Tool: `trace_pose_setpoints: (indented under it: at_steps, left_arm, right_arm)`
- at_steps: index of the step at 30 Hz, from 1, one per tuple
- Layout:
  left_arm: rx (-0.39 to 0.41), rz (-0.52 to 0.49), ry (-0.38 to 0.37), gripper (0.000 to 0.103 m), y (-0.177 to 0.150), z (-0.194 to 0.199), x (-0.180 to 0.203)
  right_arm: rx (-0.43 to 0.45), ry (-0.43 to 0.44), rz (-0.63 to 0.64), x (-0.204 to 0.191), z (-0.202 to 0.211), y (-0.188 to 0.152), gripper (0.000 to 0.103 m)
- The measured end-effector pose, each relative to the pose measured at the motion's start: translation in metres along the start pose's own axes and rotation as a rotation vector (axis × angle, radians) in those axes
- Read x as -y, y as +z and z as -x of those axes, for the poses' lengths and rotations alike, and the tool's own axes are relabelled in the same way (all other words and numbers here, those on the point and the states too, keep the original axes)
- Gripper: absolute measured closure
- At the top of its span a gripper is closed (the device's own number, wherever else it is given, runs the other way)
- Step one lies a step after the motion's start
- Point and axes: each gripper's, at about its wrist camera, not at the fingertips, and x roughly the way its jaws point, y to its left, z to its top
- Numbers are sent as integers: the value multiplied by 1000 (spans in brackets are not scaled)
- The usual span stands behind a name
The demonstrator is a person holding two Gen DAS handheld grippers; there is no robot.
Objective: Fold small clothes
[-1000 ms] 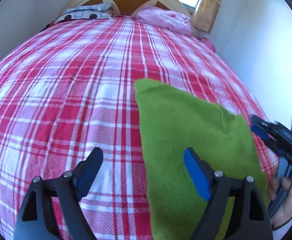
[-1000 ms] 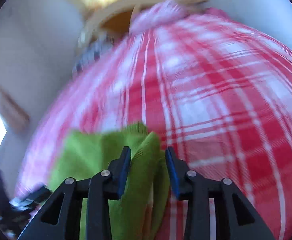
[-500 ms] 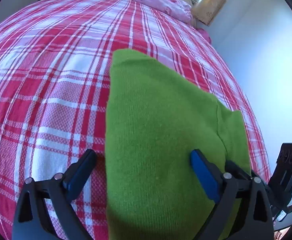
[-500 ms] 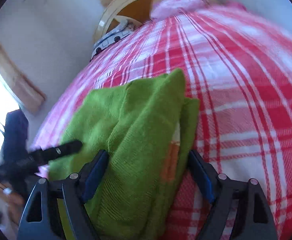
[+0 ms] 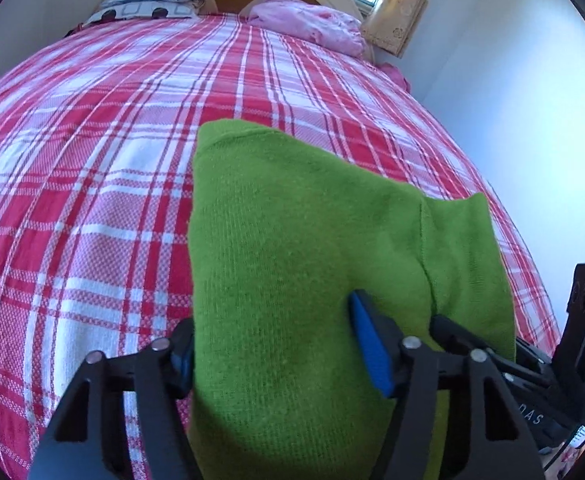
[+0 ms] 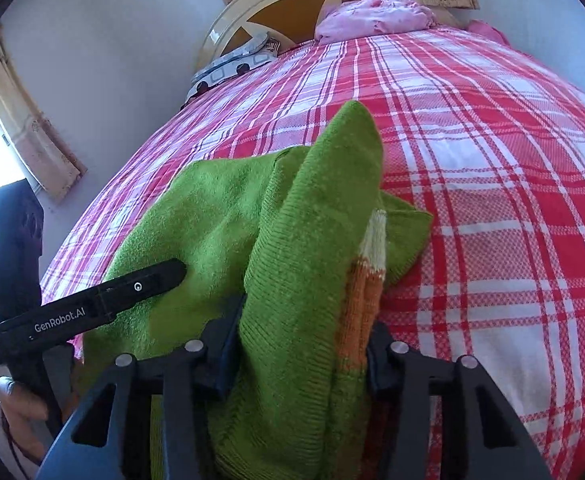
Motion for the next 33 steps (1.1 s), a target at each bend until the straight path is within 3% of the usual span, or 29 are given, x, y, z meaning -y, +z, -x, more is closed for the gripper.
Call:
trace_pose_setpoints:
  at_steps: [9, 13, 21, 33]
  left_arm:
    - [41, -72, 56, 66, -5, 22, 14]
    - [42, -80, 68, 67, -9, 40, 16]
    - [80, -149, 132, 67, -38, 95, 19]
    - [47, -152, 158, 67, -90, 136, 4]
  right_arm:
    - [28, -62, -2, -16, 11, -3, 69]
    - [51, -48, -25, -24, 28, -9, 71]
    - [111, 69, -114, -52, 77, -39, 72]
    - [100, 100, -141, -97, 115, -105, 72]
